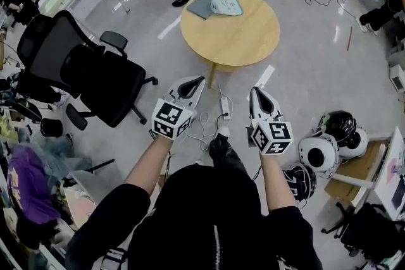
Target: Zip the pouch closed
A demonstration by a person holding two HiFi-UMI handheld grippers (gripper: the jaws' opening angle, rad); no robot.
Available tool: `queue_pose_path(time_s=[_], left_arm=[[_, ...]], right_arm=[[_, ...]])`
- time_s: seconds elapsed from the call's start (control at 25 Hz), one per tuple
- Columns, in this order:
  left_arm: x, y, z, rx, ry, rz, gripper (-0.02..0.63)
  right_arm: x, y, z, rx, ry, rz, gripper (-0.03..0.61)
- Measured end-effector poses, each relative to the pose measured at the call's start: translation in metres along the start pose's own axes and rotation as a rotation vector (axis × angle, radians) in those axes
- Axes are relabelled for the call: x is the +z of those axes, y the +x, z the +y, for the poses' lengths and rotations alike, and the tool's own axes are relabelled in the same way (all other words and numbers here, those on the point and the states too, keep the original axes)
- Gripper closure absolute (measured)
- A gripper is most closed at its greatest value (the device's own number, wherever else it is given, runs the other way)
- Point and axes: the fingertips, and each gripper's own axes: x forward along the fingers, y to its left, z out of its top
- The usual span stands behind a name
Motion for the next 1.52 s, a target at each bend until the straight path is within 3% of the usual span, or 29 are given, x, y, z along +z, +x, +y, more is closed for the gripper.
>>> queue_pose_path(time_s=[0.32,0.72,1.0,1.32,1.52], left_arm=[[0.026,0.07,0.029,0.048,-0.002,0.003,0.614],[0.026,0.132,0.069,0.055,-0.035,0.018,0.614],[0.031,0.211,0.116,-0.004,-0.062,0.018,0.614],[0.035,0.303,0.207,-0.074,-0.073,0.04,0.614],[0.038,0.334,0.259,-0.109,-0.068,0.064,0.614]], right_arm=[[0.033,0.065,-0.055,0.067,-0.012,0.012,0.575],[0.042,0.125,-0.089,0.092,-0.01,0.044,0.576],[0.052,0.191,-0.13,0.047,-0.01,0.068,0.575],[0.073,0.304,-0.167,-0.02,0.005,0.086,0.575],[0.087,0.361,-0.173,-0.05,0.002,0.089,0.575]])
